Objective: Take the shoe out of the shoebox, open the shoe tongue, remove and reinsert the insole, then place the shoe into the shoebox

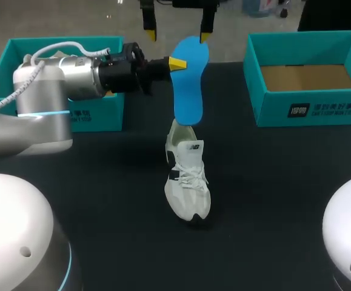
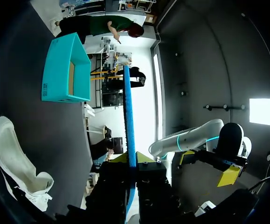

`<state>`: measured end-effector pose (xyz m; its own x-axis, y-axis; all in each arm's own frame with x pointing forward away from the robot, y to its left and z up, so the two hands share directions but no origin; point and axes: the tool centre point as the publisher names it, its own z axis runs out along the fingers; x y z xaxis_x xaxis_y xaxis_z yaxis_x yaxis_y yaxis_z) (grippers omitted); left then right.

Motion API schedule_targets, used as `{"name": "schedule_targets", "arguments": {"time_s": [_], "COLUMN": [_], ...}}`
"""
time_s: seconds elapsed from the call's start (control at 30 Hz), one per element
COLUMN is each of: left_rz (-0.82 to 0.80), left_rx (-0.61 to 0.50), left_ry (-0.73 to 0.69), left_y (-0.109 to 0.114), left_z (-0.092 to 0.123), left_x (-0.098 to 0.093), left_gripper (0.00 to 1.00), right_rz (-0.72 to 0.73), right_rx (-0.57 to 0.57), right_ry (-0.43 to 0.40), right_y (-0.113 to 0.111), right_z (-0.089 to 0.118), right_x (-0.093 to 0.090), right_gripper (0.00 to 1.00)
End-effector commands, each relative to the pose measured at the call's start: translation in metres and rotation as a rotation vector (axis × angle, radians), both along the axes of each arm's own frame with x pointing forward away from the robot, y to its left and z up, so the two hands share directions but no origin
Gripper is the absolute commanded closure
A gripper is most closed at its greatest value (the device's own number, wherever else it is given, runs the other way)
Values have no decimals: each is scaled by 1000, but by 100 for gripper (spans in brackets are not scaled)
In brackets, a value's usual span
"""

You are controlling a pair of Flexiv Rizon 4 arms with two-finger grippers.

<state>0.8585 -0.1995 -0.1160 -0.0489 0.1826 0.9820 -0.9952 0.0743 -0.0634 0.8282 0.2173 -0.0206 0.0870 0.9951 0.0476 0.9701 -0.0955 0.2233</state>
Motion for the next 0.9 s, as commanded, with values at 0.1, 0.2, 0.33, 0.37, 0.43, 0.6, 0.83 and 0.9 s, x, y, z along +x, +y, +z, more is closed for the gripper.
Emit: {"name": "schedule_targets", "arguments": {"time_s": [0.1, 0.2, 0.33, 0.37, 0.43, 0.6, 0.83, 0.9], "left_rz": [10, 14, 17, 18, 19, 19, 24, 28], "left_rx": [2, 0, -1, -1, -1, -2, -4, -5], "left_ry": [-1, 1, 5, 5, 5, 6, 7, 5], "left_y": [6, 7, 9, 9, 10, 10, 12, 13], "left_z": [0, 0, -1, -1, -1, -1, -2, -2], "left_x": [-3, -3, -3, -3, -2, -2, -1, -1], "left_gripper": [100, 100, 100, 100, 100, 100, 100, 100], "right_rz": [-71, -92, -90, -88, -72, 42, 41, 41], "right_rx": [314, 431, 601, 640, 710, 857, 859, 859], "right_ry": [-62, -44, -3, 3, 0, -28, -75, -75], "right_y": [-24, -30, -36, -38, -41, -45, -46, -46], "right_z": [-3, -2, 0, 0, 2, 6, 6, 6], "right_x": [1, 4, 4, 4, 2, -4, -3, -3], "right_gripper": [0, 0, 0, 0, 0, 0, 0, 0]}}
